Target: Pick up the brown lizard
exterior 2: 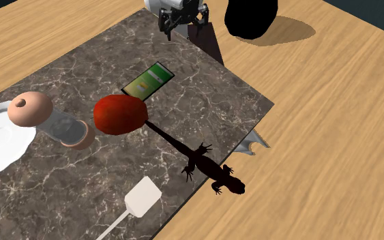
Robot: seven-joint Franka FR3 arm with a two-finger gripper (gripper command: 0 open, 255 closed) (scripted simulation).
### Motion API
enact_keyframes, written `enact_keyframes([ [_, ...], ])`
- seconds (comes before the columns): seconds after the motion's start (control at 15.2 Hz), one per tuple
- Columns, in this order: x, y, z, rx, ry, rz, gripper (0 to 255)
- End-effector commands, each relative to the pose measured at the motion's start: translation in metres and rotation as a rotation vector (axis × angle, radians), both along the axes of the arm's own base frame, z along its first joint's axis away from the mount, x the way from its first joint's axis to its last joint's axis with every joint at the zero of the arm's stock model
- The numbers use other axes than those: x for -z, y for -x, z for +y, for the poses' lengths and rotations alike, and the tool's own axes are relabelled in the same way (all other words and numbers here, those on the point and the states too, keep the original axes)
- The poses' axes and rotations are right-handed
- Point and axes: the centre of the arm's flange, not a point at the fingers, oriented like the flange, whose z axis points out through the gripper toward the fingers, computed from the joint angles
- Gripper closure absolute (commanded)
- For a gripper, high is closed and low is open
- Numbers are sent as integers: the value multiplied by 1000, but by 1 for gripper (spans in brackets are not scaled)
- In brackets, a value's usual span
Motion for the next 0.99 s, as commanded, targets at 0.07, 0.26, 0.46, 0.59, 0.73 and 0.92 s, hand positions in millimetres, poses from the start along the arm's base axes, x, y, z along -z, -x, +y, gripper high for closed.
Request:
enact_keyframes([
  [0.07,0,-12,-2,-4,-5,-9,0],
  [0.26,-1,-47,-8,-17,-19,-35,0],
  [0.46,-4,-82,-14,-30,-34,-61,0],
  [0.59,-5,-106,-17,-38,-44,-79,0],
  [0.73,-8,-129,-21,-47,-53,-96,0],
  [0.92,-12,-164,-25,-60,-68,-122,0],
])
